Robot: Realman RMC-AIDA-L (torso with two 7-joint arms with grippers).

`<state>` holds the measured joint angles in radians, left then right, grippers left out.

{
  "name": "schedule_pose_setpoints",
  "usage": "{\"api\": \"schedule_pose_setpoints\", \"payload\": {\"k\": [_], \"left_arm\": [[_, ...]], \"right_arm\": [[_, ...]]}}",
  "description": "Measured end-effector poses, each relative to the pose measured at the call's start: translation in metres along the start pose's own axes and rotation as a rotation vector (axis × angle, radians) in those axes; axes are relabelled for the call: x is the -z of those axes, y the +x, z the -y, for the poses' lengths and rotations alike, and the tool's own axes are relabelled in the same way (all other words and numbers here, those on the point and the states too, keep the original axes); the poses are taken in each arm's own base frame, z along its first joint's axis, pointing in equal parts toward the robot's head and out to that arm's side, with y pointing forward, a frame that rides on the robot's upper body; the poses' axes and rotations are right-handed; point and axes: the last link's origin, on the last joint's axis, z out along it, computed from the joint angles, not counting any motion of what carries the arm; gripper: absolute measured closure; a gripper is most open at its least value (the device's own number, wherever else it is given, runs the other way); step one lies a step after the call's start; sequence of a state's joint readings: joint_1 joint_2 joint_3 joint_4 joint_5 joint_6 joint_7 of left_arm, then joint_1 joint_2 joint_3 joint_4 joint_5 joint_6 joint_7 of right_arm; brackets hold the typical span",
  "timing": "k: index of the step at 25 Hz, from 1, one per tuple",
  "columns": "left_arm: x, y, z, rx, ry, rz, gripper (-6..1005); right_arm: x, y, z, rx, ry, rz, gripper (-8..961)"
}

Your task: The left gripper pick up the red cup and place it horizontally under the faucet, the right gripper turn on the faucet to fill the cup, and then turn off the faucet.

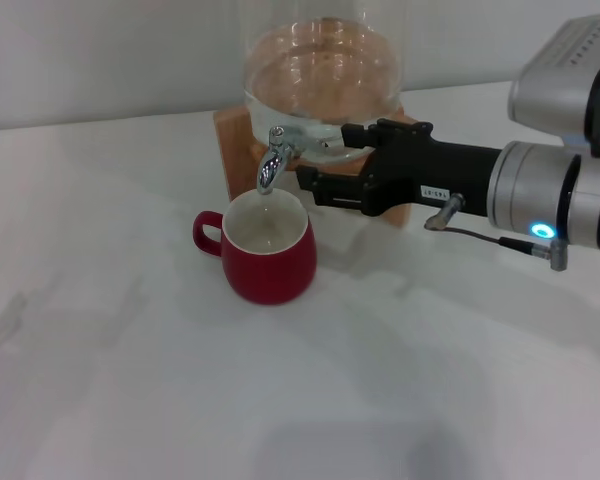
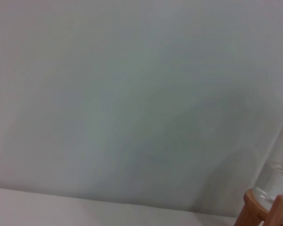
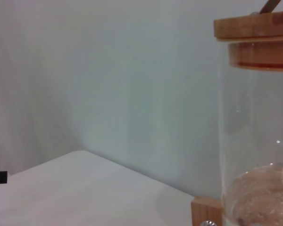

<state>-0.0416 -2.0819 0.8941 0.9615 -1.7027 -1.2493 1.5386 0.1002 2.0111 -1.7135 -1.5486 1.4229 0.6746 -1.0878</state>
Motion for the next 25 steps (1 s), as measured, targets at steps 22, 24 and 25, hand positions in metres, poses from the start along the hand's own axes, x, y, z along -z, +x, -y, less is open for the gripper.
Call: {"api": "schedule_pose_setpoints", "payload": {"k": [22,24,25], "left_arm": [[0.002,-0.001,-0.002,-0.009,-0.011,0.001,123],[0.002,-0.001,-0.002,-0.010,-0.010,0.001,123],[0.002,-0.001,-0.001,-0.010,-0.009,0.001,123]], "right_arm": [[-0.010,0.003,-0.017,0.017,-0.058,-0.018,157],[-0.011,0.003,-0.018,0.020,-0.065,-0.022,157],[-0.011,0.003,-0.018,0.022,-0.068,-0.023,157]]}}
